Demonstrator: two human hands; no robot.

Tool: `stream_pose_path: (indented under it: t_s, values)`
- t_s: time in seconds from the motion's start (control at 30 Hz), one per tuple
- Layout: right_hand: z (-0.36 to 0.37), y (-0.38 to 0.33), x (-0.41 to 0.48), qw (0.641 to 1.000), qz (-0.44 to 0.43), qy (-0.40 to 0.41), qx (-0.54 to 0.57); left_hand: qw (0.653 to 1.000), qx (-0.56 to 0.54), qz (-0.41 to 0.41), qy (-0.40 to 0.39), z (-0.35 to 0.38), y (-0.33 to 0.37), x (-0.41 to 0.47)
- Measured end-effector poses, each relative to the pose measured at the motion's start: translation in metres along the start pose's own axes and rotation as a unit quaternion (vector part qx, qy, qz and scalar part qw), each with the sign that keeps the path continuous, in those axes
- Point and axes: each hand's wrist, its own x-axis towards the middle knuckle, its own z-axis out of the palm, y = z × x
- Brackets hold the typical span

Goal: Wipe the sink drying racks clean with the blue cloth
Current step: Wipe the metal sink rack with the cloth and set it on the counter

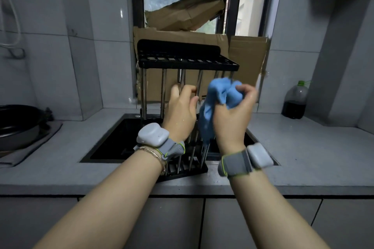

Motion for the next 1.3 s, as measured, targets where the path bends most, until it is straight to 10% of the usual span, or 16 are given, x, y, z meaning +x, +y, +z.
stream_pose_path:
  t_s: [0.33, 1.07, 1.3]
  values:
    - [0.008, 0.037, -0.011, 0.963, -0.151, -0.097, -0.203, 1.0, 0.003, 0.01, -0.03, -0.007, -0.003, 0.005]
    - [-0.006, -0.025, 0.043, 0.974, -0.138, -0.028, -0.178, 0.993, -0.096, -0.005, 0.064, 0.008, 0.023, 0.002]
    - [-0.026, 0.016, 0.009, 0.941, -0.127, -0.145, -0.279, 0.987, -0.132, -0.028, 0.086, 0.013, 0.023, 0.003]
